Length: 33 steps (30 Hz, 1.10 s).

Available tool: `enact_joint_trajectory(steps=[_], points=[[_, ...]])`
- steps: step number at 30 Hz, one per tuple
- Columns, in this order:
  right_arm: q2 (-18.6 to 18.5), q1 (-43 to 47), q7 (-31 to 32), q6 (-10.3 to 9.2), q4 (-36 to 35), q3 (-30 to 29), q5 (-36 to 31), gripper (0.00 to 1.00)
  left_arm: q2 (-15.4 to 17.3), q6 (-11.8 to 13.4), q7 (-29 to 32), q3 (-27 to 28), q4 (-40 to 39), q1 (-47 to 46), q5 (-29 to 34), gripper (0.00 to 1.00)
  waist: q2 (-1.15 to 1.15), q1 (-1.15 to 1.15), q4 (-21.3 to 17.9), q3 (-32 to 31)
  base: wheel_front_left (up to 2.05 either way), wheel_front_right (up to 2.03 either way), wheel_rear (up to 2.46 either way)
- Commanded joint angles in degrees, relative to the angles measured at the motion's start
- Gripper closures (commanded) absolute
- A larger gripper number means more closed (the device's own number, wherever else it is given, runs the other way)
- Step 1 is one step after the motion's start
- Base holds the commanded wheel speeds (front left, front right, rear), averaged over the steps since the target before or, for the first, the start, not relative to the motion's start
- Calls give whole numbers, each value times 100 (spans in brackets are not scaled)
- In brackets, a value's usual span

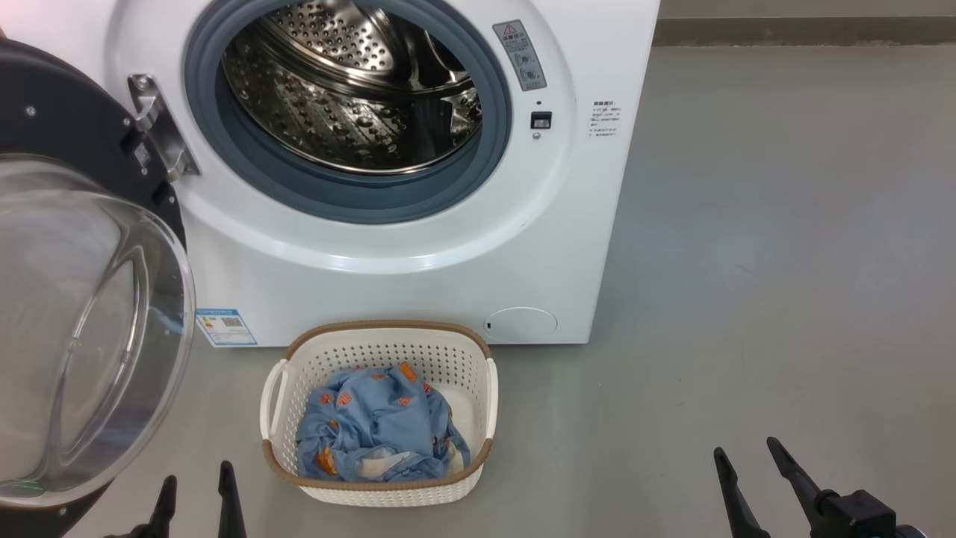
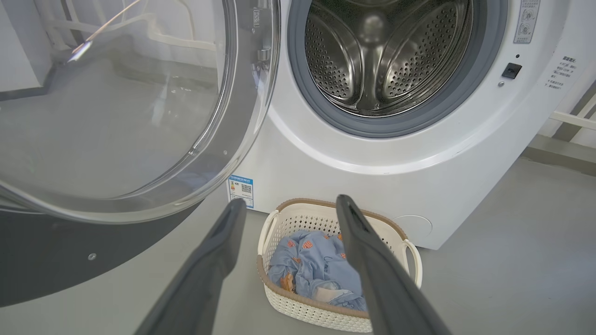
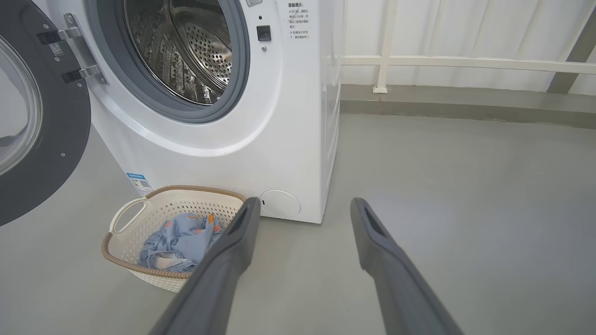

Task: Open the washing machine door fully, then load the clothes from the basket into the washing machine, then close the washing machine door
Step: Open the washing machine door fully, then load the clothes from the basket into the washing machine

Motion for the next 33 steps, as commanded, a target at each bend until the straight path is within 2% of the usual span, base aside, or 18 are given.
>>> enact_joint_trajectory(steps=[1,26,33], points=[[-115,-141,-68,9,-112,178,5,0,93,43,-53,203,-82,-3,70,0,0,0,-1,-14,0,0,0],[-162,-169,-68,9,-84,188,-16,0,93,26,-53,138,-50,68,17,0,0,0,98,-44,1,-1,0],[-146,-163,-68,9,-102,196,-3,0,93,2,-53,141,-4,47,-22,0,0,0,57,-10,52,-89,37]])
